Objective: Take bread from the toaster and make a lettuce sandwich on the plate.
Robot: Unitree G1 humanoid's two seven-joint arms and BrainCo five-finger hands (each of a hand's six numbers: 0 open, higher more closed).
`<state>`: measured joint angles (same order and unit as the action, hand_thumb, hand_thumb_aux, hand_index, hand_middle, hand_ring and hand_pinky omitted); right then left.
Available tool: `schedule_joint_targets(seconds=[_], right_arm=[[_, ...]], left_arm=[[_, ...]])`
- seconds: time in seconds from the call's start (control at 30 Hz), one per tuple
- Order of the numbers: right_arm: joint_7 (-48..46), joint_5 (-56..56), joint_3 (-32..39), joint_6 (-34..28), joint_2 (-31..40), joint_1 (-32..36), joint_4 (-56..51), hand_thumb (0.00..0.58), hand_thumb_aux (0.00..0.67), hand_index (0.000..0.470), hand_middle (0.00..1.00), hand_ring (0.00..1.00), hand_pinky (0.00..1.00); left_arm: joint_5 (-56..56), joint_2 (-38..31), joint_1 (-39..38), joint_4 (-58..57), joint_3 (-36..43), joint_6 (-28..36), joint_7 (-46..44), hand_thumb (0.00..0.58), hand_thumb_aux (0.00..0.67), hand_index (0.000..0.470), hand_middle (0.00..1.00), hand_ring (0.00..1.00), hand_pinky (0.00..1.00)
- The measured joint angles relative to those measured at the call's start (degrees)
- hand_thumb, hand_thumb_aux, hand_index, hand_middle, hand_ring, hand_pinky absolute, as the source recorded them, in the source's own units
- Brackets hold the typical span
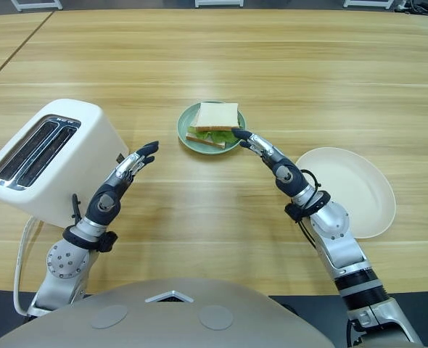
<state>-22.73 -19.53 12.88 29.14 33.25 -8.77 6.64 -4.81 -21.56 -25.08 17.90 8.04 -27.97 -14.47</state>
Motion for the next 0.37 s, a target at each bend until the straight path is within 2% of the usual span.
schedule_joint_targets(seconds=[0.37], right_arm=[[-5.66,0.11,-3.49,-0.85,-3.61,-2.43,1.74,0.0,0.0,0.0,0.0,0.0,0.0]], left_arm=[[-0.6,2.79,0.07,-0.13,-1.41,2.48,-0.6,0.0,0.0,0.0,0.0,0.0,0.0]])
